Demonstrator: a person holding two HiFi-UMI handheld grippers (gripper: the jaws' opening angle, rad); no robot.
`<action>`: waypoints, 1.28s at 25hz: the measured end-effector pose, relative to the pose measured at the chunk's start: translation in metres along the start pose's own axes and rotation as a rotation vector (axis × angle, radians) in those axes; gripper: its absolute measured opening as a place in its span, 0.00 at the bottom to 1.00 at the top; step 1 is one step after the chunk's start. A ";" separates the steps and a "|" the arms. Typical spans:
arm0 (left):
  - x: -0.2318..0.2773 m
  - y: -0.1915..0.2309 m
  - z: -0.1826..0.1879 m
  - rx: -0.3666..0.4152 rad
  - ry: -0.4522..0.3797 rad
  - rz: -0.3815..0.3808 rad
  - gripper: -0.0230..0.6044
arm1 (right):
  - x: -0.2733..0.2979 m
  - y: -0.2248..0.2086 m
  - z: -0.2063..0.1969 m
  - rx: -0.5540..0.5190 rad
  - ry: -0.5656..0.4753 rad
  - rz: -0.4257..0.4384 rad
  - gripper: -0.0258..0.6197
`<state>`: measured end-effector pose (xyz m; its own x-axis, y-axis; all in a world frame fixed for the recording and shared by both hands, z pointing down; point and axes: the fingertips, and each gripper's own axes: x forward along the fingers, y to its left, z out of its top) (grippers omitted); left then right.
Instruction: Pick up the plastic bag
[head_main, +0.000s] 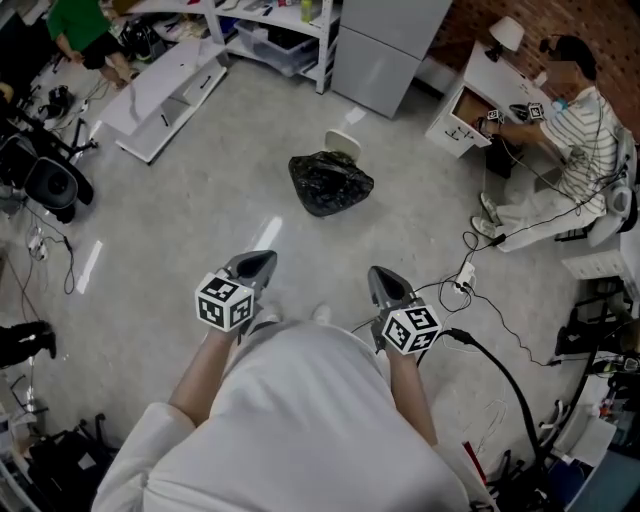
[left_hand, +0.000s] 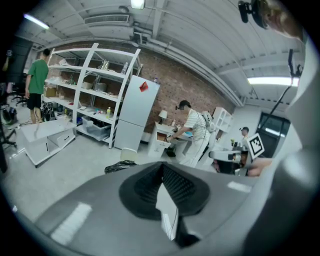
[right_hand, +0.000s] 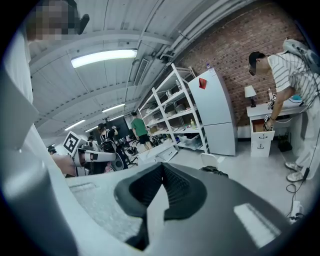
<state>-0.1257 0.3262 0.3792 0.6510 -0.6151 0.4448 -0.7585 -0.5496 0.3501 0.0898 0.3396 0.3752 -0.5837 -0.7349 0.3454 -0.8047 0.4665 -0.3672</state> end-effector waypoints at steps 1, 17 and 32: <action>0.002 -0.003 0.000 0.000 -0.001 0.004 0.04 | -0.002 -0.003 0.000 0.000 0.002 0.004 0.04; 0.024 -0.030 -0.009 0.010 -0.011 0.082 0.04 | -0.021 -0.037 -0.011 -0.072 0.044 0.113 0.04; 0.059 0.017 0.028 0.022 -0.018 0.079 0.04 | 0.022 -0.065 0.008 -0.080 0.075 0.076 0.04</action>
<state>-0.0994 0.2645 0.3880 0.5893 -0.6675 0.4552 -0.8071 -0.5110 0.2957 0.1307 0.2894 0.4000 -0.6473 -0.6587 0.3836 -0.7622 0.5596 -0.3253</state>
